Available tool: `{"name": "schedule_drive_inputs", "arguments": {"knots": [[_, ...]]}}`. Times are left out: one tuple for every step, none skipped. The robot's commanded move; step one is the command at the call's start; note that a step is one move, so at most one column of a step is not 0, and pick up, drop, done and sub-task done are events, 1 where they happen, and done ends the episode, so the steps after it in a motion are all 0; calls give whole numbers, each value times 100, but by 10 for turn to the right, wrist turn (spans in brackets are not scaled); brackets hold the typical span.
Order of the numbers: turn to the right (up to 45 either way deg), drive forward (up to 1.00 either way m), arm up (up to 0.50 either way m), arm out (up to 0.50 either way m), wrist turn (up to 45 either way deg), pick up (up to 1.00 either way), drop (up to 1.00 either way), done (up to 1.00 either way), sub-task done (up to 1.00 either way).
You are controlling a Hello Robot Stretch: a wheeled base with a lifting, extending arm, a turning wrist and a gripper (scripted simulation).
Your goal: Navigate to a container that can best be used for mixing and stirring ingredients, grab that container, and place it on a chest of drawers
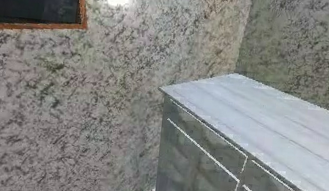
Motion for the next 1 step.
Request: {"name": "schedule_drive_inputs", "arguments": {"knots": [[-450,0,0,0,0,0,0,0,0]]}}
